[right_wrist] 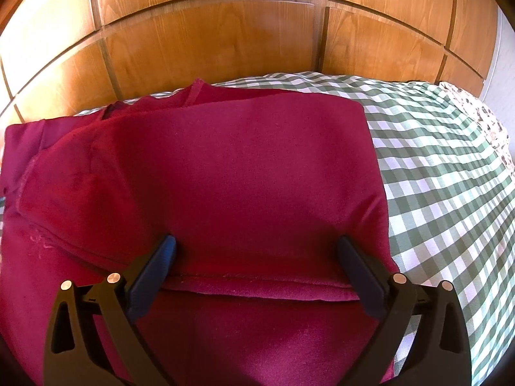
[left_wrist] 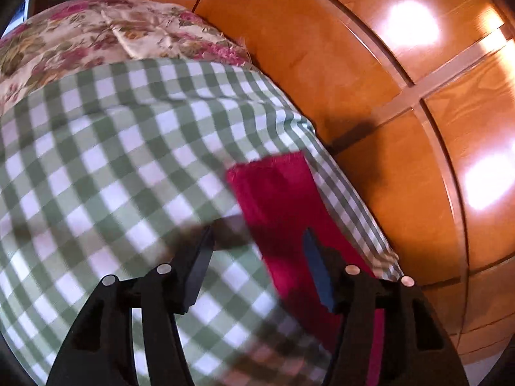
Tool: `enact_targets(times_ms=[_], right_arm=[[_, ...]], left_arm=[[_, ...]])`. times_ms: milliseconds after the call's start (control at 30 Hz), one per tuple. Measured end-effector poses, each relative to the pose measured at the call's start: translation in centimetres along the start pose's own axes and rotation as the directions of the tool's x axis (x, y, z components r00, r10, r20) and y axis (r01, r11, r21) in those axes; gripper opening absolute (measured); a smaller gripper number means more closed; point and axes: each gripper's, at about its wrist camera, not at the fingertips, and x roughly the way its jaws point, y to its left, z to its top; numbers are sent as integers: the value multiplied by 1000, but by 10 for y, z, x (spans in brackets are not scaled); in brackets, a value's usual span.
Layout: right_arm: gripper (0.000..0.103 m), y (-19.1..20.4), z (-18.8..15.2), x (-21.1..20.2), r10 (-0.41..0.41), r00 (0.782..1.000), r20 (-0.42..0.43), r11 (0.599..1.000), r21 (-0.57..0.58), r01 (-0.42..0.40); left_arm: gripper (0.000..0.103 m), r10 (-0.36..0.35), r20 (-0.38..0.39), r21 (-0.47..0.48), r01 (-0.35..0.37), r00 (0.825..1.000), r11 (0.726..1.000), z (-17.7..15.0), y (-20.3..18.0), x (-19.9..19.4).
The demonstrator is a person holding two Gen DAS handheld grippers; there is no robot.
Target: Fold small clothes
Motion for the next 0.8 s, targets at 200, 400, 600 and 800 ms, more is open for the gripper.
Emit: enact_targets(times_ms=[200,400,600,800], right_arm=[[99,0,0,0,-1,1000,0,1000,-1,1],[99,0,0,0,-2,1000,2,1000,-1,2],[99,0,0,0,-2,1000,4,1000,0,2],[99,0,0,-1,0,1000,5,1000,2,0]], left_arm=[[6,-38,79,39,36,996,999,9,-17,-32],[6,-70,271,28,65,960,997,13,-10,-118],[9,139,236,-1,-143,962,990,-13,16,-110],[28,171,163,-8,-172,972,985,-49,42,-95]])
